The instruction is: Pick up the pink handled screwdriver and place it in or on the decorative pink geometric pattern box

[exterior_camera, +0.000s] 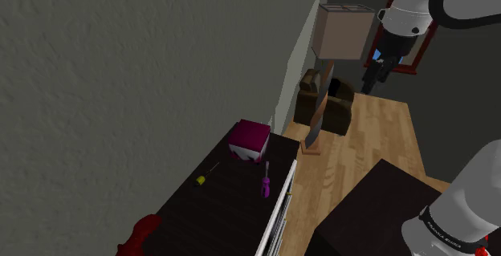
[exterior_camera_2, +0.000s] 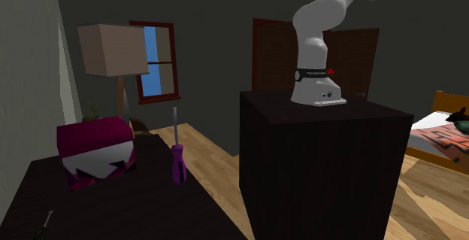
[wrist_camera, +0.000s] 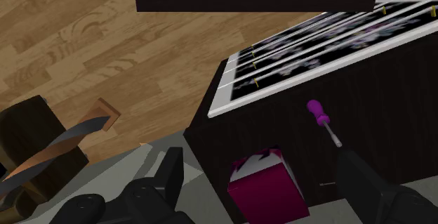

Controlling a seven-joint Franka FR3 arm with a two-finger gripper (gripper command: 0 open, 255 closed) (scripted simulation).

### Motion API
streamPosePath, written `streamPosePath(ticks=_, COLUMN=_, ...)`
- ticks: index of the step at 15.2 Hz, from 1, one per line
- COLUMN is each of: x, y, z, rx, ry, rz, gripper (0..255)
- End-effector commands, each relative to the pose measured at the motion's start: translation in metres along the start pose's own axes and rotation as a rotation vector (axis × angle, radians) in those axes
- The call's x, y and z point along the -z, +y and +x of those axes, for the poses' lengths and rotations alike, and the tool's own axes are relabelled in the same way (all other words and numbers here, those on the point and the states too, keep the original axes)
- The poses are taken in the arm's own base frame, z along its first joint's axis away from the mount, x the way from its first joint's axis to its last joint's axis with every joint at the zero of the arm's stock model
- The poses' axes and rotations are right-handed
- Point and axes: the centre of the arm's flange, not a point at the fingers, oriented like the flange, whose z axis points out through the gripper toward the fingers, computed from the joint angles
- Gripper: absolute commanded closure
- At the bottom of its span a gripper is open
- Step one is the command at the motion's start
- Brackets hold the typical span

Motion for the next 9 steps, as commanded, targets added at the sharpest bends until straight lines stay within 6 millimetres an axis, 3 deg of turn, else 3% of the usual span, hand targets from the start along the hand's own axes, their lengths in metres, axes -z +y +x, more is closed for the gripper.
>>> streamPosePath(ticks=1, x=0.000, y=0.000, z=0.000, rx=0.000, ry=0.000, rz=0.000, gripper=0)
streamPosePath(ticks=9, x=-0.090, y=-0.057, z=0.013, rx=0.037, ry=0.048, rz=-0.031, gripper=0)
